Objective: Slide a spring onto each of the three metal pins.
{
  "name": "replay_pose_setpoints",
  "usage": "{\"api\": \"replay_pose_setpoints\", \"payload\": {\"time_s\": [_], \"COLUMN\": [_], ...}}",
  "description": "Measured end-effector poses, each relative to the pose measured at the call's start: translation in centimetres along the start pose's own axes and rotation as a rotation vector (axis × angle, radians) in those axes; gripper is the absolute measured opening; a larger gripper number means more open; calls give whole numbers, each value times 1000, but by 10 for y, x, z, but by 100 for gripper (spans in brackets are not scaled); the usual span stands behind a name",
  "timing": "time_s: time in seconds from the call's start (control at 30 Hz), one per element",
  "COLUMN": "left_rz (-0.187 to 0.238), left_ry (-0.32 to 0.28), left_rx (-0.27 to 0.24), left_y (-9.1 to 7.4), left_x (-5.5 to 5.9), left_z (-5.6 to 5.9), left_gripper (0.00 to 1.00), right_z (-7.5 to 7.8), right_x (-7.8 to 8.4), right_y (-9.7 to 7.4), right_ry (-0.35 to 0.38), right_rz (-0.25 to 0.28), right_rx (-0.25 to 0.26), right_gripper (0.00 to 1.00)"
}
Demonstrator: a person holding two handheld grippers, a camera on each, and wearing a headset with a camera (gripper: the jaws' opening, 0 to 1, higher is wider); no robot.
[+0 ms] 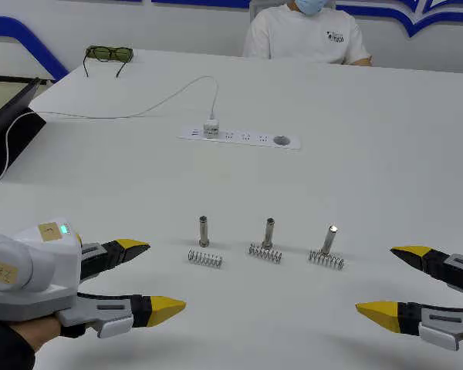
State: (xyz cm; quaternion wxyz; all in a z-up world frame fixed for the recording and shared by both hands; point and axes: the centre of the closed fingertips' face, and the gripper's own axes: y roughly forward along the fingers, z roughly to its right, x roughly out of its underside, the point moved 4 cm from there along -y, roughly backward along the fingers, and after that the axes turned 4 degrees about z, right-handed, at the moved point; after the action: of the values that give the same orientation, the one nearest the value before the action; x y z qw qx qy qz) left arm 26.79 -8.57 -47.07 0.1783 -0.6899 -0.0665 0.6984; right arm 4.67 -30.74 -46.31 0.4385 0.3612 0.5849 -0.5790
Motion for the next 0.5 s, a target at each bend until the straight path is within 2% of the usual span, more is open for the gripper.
{"api": "replay_pose_setpoints", "payload": {"time_s": [0.5], "left_rz": [-11], "left_ry": [15], "left_rx": [13], "left_y": [8], "left_x": [-1], "left_z": [-6], "left_gripper": [64], "right_z": [1], "right_x": [2], "right_y": [-2], "right_ry": [9], "right_rz": [-10], "right_rx": [10], "right_gripper": [67]}}
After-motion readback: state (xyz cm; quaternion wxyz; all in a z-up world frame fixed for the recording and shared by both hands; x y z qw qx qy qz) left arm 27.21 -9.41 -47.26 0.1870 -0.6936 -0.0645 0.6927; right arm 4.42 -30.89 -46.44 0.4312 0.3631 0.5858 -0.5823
